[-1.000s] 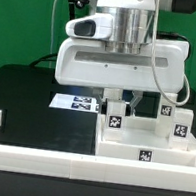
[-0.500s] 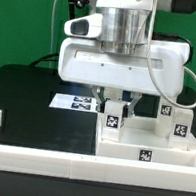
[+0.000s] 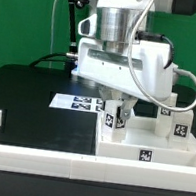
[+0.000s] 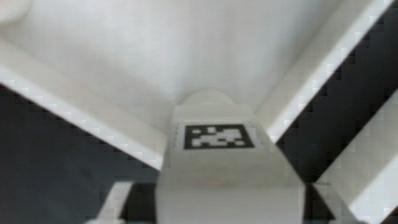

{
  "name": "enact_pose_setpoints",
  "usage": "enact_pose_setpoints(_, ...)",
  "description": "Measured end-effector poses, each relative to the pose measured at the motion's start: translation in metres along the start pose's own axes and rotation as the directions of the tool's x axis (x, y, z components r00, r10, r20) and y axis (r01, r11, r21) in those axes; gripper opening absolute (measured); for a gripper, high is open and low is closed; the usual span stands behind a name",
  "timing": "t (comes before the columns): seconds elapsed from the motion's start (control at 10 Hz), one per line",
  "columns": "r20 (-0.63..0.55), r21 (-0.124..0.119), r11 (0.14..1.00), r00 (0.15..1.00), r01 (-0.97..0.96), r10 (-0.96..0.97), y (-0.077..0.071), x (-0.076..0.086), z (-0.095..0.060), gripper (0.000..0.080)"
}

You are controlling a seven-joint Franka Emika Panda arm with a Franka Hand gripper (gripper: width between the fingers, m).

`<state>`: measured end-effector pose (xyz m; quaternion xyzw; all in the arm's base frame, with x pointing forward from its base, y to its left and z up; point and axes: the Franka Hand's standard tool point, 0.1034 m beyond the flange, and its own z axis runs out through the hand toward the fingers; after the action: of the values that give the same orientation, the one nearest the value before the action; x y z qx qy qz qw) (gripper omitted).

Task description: Assemble square table

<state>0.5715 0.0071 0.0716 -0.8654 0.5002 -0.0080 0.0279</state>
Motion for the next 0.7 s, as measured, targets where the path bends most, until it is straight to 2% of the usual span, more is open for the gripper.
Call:
enact_pose_setpoints(0.2, 0.01, 0.009, 0.99, 0.99, -0.141, 0.141, -0.0003, 0.0015, 0.0005, 0.0291)
enact_pose_setpoints(0.3, 0.01, 0.009, 0.989, 0.989, -0.149, 0.149, -0.0001, 0.0015, 0.0009, 0.0291)
enact_pose_setpoints(0.4, 0.01, 0.009, 0.99, 0.99, -0.143, 0.143, -0.0002, 0.0014, 0.0009, 0.037)
enact_pose_setpoints(0.5, 0.01, 0.009, 0.994, 0.994, -0.112, 0.112, -0.0001, 0.0014, 0.0009, 0.037)
enact_pose_setpoints(0.6, 0.009, 0.009, 0.997, 0.997, -0.078, 0.078, 0.0, 0.0014, 0.0009, 0.0573)
enact_pose_setpoints(0.7, 0.007, 0.008, 0.999, 0.999, 0.035, -0.035, -0.0002, 0.001, 0.001, 0.0626)
